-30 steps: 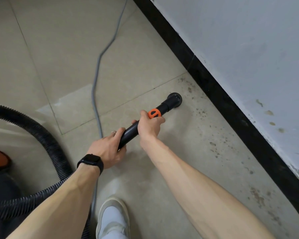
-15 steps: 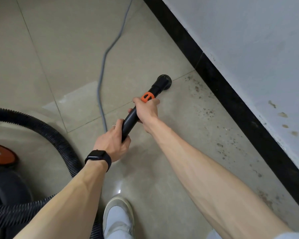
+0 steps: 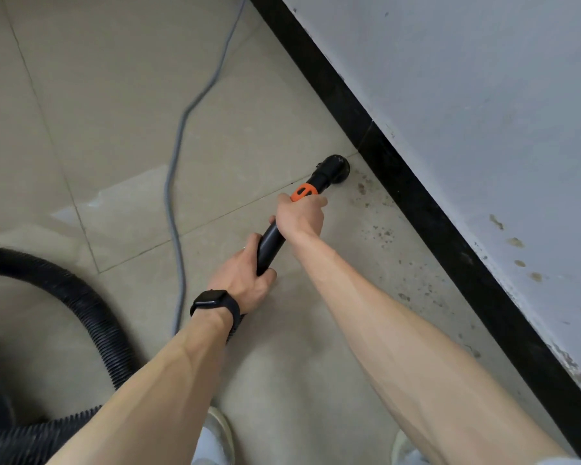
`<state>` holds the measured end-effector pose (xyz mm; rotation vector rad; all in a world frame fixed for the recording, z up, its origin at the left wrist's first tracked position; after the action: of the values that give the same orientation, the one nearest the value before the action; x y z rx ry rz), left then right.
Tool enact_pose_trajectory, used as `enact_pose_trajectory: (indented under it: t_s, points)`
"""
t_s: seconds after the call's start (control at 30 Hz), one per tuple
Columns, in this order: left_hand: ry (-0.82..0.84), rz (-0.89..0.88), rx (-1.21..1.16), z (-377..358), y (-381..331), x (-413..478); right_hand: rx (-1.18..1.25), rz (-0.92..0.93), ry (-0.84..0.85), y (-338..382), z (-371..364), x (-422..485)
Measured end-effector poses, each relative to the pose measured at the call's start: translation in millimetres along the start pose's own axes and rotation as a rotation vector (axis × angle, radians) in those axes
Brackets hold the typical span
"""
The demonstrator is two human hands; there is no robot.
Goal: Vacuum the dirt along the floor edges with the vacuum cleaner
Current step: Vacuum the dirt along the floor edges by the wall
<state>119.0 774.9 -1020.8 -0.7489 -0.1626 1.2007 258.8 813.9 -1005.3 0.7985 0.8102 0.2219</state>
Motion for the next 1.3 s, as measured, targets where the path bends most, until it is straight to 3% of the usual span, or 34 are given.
enact_pose_trajectory:
  t_s: [0.43, 0.97, 1.3]
  points:
    - [-0.011, 0.104, -0.289, -35, -28, 39, -0.361, 0.170, -0.021, 32, 20, 52]
    - [0.035, -0.137, 0.166, 13, 15, 8, 0.022, -0.005, 0.027, -10, 4, 0]
    - [0.005, -0.145, 0.325, 25, 39, -13, 0.149, -0.108, -0.038, -33, -18, -37]
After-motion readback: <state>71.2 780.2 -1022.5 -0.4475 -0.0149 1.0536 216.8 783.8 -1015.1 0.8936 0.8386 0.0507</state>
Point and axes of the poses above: each hand's wrist, its own x-axis towards the middle knuckle, its own z-axis out of the back of the hand, y = z × x, the point moved 2 cm from there along x, towards the middle knuckle, and after that the axes turned 5 degrees about -y, right-handed, at the moved point
